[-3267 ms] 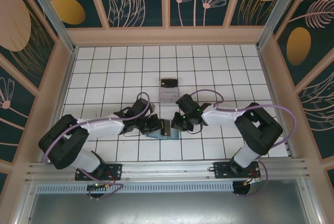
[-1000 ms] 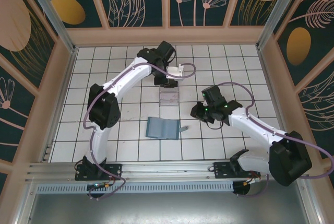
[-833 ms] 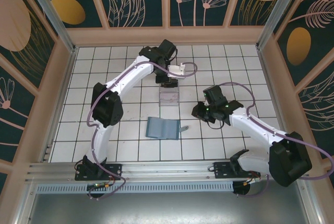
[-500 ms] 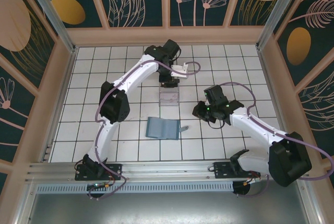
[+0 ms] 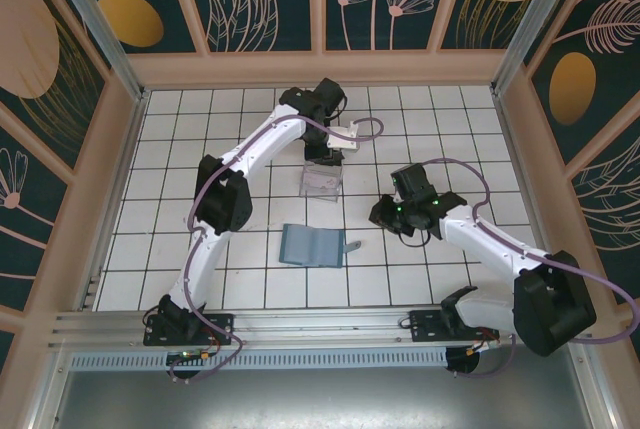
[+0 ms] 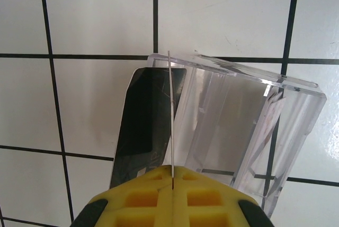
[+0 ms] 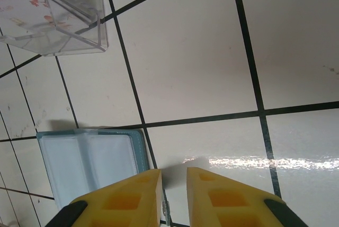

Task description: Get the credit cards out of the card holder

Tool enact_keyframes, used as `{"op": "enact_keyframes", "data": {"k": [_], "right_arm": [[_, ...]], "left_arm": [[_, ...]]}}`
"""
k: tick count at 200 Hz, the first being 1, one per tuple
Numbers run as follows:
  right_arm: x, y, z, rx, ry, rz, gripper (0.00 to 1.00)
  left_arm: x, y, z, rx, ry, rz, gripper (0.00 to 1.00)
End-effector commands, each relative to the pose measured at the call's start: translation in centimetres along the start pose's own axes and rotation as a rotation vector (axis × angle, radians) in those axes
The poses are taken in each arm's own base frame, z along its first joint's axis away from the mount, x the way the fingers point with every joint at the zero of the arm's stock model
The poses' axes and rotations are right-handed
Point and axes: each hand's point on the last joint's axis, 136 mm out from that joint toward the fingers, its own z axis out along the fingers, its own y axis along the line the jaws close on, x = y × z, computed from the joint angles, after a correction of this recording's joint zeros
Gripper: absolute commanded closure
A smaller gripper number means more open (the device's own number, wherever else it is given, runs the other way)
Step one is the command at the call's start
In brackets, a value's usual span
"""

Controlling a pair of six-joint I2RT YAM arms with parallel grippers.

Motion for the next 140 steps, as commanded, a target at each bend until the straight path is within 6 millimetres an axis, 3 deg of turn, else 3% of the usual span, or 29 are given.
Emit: {"op": "enact_keyframes", "data": {"k": [1, 15, 59, 114, 140], "right_arm": [[0.0, -0.3, 0.4, 0.004, 0.009, 0.017, 0.79], [0.0, -0.2, 0.5, 0.001, 0.012, 0.016, 0.79], [-0.1, 0.1, 0.5, -0.008, 0.014, 0.012, 0.80], [-0.2, 0.2, 0.6, -0.006, 0.017, 0.008, 0.81], [-0.2, 0.1, 0.6, -0.003, 0.015, 0.006, 0.81]], "left_arm": [[0.4, 0.0, -2.0, -0.009, 0.010, -0.015, 1.00], [1.0, -0.1, -2.0, -0.007, 0.042, -0.015, 1.00], [3.8, -1.7, 0.6, 0.057, 0.173, -0.050, 1.00], [0.5, -3.3, 0.6, 0.109, 0.084, 0.023, 1.00], [0.2, -2.3, 0.7, 0.064, 0.086, 0.018, 0.97]]}}
